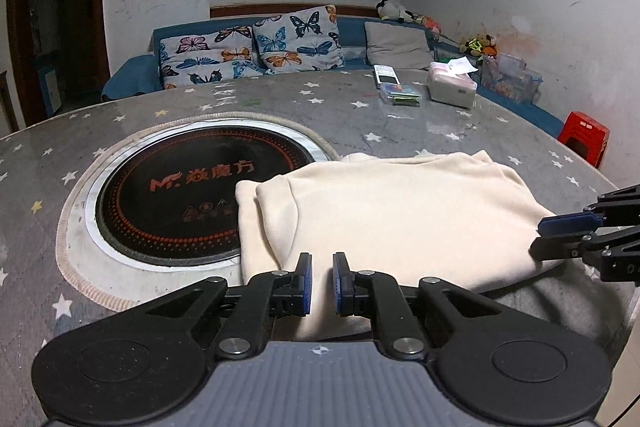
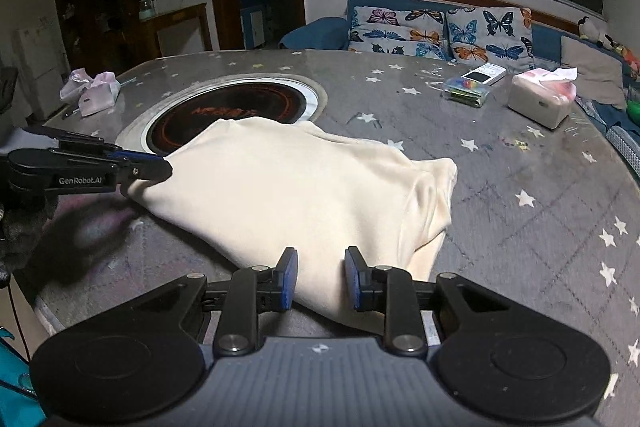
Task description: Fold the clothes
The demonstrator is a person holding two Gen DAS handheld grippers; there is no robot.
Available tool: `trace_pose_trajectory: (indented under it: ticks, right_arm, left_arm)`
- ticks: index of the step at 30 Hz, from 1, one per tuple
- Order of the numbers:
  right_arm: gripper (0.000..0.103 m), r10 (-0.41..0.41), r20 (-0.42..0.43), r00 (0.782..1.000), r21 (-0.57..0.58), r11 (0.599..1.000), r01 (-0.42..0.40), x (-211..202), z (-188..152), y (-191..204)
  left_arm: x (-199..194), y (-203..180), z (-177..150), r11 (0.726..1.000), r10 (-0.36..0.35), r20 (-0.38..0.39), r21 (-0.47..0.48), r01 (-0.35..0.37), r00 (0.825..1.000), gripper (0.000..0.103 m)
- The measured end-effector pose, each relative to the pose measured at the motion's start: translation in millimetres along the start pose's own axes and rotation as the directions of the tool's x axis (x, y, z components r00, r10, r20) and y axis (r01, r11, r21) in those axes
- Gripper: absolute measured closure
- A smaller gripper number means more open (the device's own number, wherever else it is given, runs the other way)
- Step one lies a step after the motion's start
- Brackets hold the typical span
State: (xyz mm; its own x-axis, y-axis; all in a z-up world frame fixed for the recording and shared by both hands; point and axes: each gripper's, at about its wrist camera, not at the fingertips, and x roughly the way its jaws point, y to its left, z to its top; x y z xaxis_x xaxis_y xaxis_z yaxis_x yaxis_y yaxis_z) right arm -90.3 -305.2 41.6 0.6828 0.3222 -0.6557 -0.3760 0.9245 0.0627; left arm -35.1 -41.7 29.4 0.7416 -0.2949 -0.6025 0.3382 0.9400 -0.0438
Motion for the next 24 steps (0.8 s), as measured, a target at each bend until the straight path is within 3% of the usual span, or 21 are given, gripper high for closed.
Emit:
trace_pose_trajectory:
  ticks: [5,10,18,24]
  right_arm:
    - [0.078,-0.002,0.027,1.000,-0.006,1.000,0.002,-8.7,5.1,-0.8]
    - [0.077,-0.005,-0.012,1.000,0.016,1.000,0.005,1.6,-3.4,-5.5]
    - [0.077,-0.012,0.035,0.999,0.002,1.000,0.012,-8.7,10.7,-10.1]
    - [0.077,-0.040,0.063,0.997,0.026,0.999,0.038,4.1,24.3,-21.8]
  left_arm:
    - [-1.8,1.1,-1.2,1.000,0.003,-0.002,0.002,-0.003,1.000,0.091]
    - [-2.7,1.3,-3.7,1.000,0.011,-0.006,0.001,-0.011,1.000,0.091]
    - [-10.1,-2.6,8.0,1.000,-0.003,0.029,-0.004,0.003,1.000,0.091]
    - [0.3,-6.3,7.8,1.000,-0.003,0.010,-0.002,0.003,1.000,0.091]
